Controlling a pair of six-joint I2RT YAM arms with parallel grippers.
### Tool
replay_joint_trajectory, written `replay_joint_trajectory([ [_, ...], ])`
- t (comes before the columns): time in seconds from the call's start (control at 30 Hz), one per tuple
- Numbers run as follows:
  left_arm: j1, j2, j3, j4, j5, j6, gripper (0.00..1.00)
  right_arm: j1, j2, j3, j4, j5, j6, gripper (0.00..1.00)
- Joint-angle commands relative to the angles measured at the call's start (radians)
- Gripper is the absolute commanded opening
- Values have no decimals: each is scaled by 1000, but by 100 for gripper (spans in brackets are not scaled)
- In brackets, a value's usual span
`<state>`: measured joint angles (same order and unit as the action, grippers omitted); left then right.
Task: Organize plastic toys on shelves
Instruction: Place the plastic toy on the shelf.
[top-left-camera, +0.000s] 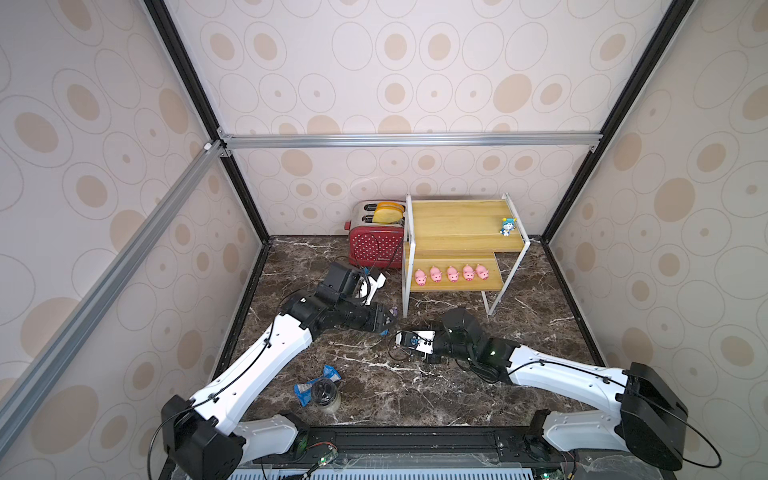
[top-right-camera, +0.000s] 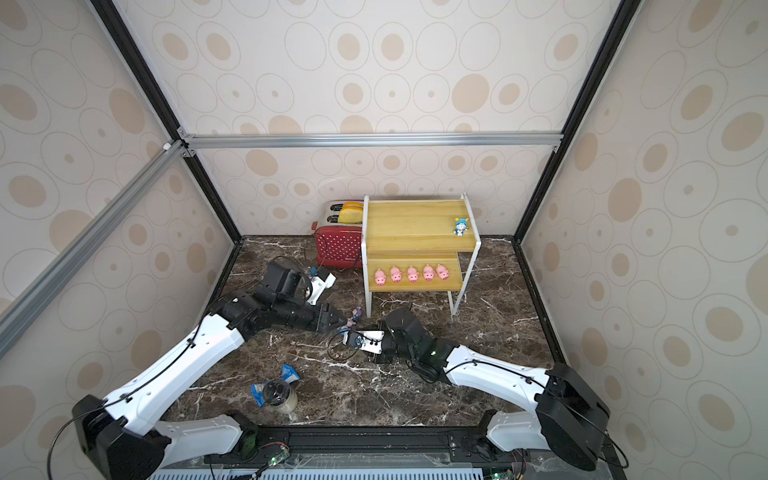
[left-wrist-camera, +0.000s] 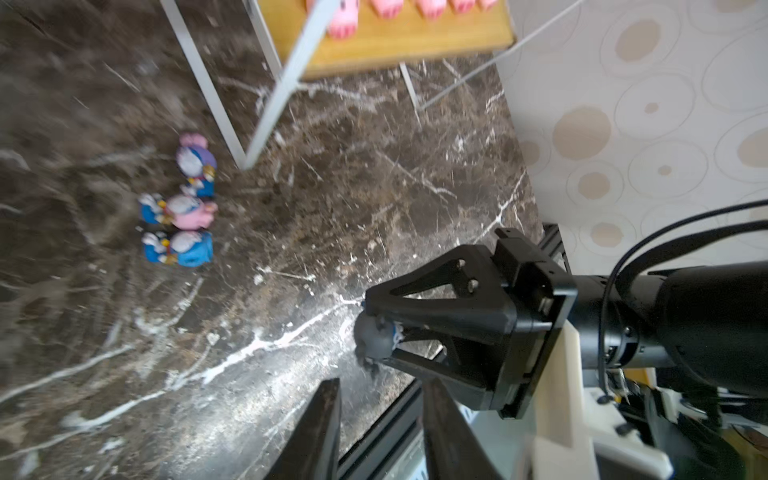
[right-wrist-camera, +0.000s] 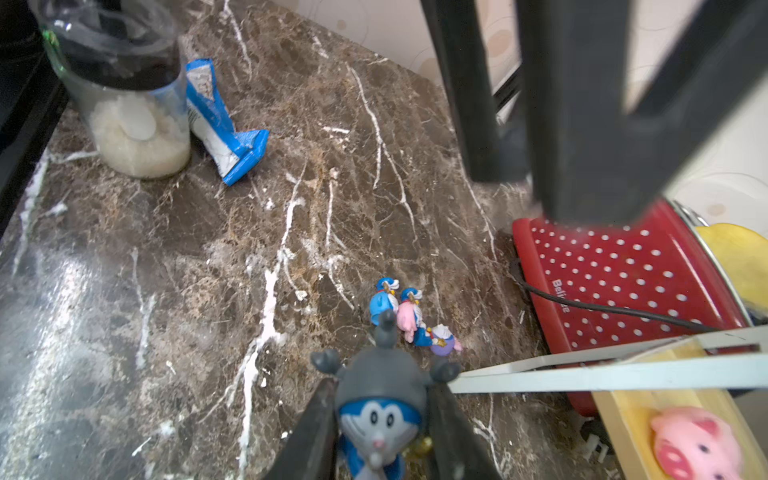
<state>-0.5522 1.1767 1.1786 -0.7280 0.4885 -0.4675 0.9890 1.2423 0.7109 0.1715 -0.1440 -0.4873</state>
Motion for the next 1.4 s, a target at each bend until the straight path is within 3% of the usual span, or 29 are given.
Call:
replay_joint_trajectory([
  [0.0, 7, -113, -7, 74, -207, 86, 49, -35, -84, 29, 13, 35, 100, 29],
  [0.17, 7, -232, -124, 269, -314, 160, 70, -103, -164, 147, -100, 73, 185, 30],
  [0.3, 7, -227, -142, 356, -261, 241, 76, -169, -174, 279, -214, 65, 251, 30],
  [0.6, 5, -222, -230, 539, -180, 312, 79, -319, -131, 474, -280, 83, 526, 31],
  [0.83, -6, -222, -283, 597, -174, 380, 79, -394, -49, 566, -282, 145, 524, 32],
  [1.37, -41, -278, -450, 695, -215, 465, 81, -483, 24, 509, -212, 182, 541, 34],
])
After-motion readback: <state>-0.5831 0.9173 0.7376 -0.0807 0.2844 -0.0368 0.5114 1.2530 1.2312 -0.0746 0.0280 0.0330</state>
